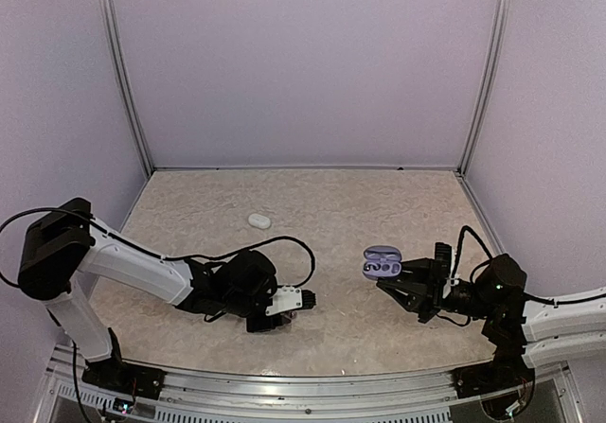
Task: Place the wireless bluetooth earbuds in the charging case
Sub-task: Pick up the right earbud from the center of the board.
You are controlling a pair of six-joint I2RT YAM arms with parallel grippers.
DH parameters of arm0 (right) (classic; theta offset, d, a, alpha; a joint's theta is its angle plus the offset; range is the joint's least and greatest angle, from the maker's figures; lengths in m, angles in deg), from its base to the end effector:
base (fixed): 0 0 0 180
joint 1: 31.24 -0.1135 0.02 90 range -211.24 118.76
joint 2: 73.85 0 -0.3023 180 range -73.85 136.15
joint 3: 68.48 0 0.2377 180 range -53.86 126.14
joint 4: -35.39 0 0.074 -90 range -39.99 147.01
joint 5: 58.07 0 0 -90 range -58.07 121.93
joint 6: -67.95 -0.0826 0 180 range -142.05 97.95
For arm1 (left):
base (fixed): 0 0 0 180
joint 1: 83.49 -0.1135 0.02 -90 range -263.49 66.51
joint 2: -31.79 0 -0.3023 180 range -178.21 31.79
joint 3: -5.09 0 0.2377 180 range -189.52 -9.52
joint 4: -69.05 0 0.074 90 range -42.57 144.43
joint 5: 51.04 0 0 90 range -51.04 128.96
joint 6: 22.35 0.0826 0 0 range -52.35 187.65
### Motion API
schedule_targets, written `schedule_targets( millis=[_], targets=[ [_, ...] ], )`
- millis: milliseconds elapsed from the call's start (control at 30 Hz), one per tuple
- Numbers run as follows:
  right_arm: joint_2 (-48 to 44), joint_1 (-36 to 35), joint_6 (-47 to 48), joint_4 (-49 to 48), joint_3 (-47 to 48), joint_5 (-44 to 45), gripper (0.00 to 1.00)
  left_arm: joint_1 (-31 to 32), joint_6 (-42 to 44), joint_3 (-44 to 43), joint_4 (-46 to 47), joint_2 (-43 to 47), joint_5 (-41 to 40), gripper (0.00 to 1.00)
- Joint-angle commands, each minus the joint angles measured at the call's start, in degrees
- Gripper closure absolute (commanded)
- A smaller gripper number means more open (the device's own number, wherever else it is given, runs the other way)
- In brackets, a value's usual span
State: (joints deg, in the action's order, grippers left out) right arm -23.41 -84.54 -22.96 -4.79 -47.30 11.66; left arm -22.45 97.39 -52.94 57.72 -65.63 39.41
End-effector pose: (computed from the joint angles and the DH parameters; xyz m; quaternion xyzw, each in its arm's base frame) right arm 0.0868 0.1643 0.2591 -0.3984 0.5024 0.4456 0.6247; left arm 0.1650 -0.2995 0.1412 0.6714 0.6605 -0.0942 0.3226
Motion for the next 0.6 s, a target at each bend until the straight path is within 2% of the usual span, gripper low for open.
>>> schedule_targets(
  millis=[0,167,467,567],
  targets=[
    [-1.1,0.6,0.3,-1.9,-1.0,0.4,1.0,-1.6,-1.3,-2.7,-5.9,-1.6,5.2,0.57],
    [-2.0,0.6,0.3,-1.6,-1.2,0.6,1.0,-2.9,-1.2,-6.0,-11.0,-3.9,8.9,0.53],
    [-3.2,0.6,0.4,-0.8,-1.5,1.1,1.0,-4.3,-0.4,-9.9,-19.0,-7.3,10.6,0.62],
    [-2.5,0.6,0.4,-1.5,-1.5,1.0,1.0,-4.3,-1.0,-9.7,-18.9,-6.8,11.6,0.66]
  ],
)
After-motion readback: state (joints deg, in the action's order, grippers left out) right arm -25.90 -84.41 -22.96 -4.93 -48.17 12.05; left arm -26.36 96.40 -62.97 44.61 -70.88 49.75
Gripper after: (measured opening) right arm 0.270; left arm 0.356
